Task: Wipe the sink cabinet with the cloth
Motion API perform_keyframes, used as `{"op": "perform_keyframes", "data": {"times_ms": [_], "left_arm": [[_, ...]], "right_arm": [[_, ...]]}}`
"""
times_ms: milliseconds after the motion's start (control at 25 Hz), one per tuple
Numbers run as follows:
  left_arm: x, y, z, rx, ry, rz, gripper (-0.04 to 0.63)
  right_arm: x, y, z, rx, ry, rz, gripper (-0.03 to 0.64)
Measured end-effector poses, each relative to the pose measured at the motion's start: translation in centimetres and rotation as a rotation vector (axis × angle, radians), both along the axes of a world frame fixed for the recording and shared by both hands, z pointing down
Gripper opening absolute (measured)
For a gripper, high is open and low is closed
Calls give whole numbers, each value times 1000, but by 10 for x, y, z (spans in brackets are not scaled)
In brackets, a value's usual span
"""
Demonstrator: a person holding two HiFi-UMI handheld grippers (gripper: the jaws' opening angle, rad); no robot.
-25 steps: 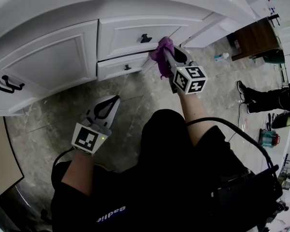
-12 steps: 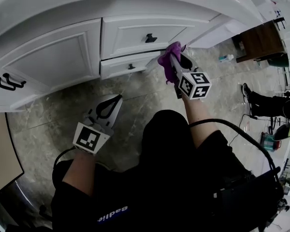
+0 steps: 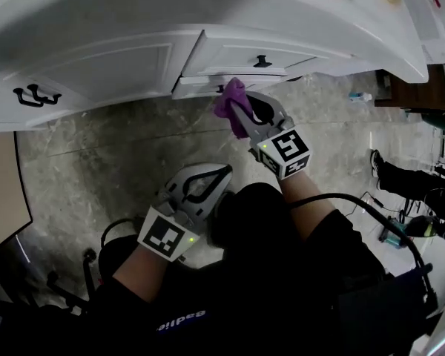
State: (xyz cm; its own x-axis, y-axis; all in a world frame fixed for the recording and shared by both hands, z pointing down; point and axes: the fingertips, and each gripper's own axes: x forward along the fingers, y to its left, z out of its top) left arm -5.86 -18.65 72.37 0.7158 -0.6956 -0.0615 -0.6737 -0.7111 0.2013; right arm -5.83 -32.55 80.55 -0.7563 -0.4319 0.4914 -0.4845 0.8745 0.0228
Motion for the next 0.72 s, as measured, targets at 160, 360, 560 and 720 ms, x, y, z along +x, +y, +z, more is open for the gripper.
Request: {"op": "perform_keyframes", "data": {"times_ms": [160,360,560,720], "left_arm": [[-21,21,-19,-230,150,-146,-9],[-25,44,-119,-309,156,-185,-9],[-36,51,-243,-295,133,-201,-9],[-26,61,-336,-294,85,-198,-9]], "right_arm": [[14,27,-40,-104,50,4,72],[37,49,-127,-173,79,39,72],[48,66,-221,-182,67,61,72],[63,89,-299,-236,37,61,72]]}}
